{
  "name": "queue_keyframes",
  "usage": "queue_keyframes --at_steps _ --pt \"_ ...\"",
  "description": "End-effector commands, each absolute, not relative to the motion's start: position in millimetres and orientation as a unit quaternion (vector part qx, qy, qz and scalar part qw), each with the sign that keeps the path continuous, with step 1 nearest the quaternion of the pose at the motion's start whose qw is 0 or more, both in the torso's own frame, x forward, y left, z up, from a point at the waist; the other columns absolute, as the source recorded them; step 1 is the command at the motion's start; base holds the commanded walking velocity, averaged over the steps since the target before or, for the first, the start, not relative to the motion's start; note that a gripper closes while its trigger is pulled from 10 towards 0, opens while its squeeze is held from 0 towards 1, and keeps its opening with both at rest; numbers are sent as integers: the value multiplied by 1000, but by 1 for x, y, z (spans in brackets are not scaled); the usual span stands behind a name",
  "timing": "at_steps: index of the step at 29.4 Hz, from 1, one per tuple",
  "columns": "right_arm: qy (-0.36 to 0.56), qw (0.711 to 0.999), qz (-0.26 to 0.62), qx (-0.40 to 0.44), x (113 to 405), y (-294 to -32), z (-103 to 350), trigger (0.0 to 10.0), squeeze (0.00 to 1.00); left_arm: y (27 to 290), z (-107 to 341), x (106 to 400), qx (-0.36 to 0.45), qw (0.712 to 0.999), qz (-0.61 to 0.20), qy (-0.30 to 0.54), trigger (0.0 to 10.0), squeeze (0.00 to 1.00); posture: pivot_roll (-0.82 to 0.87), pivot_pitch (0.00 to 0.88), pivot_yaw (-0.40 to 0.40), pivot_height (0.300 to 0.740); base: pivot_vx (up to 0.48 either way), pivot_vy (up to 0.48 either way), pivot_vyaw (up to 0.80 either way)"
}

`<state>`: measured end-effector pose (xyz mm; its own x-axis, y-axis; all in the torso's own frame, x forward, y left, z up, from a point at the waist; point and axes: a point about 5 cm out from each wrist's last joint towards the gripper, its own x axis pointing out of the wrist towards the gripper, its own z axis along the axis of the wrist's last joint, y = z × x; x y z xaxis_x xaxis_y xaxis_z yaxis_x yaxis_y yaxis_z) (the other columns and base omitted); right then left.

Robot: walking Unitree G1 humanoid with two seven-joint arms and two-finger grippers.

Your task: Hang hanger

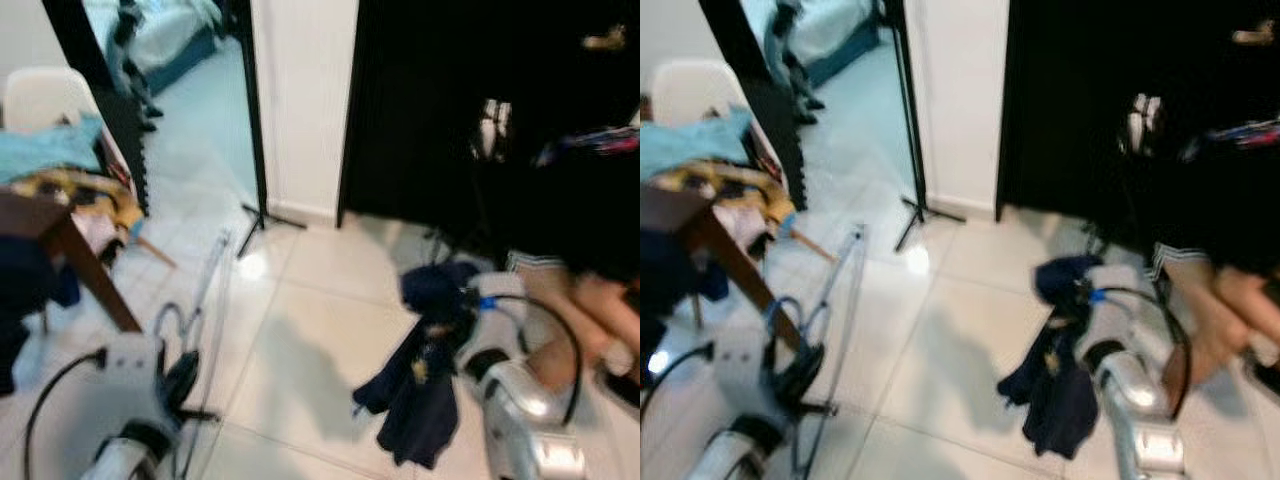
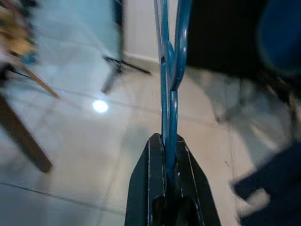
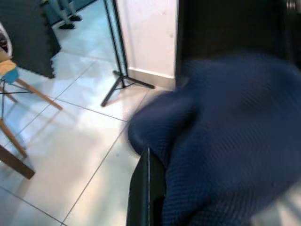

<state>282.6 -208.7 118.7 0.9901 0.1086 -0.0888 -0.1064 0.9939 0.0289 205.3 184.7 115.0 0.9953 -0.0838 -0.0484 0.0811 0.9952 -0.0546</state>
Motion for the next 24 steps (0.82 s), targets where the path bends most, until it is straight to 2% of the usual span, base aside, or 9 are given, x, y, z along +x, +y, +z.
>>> queue_keyframes --at_steps 1,11,18,24 --pt "18 996 84 28 289 -195 127 10000 0 194 111 201 -6 999 -24 39 10000 0 -21 93 -23 740 480 0 744" --pt "-11 995 89 34 306 -191 141 10000 0 192 126 213 15 1000 -24 9 10000 0 -15 82 -29 740 480 0 734" --pt "-61 991 112 39 332 -178 171 10000 0 190 157 228 41 998 -33 -46 10000 0 -3 66 -33 740 480 0 731" --pt "-83 985 142 48 340 -164 185 10000 0 189 170 234 59 995 -29 -69 10000 0 4 64 -32 740 480 0 729"
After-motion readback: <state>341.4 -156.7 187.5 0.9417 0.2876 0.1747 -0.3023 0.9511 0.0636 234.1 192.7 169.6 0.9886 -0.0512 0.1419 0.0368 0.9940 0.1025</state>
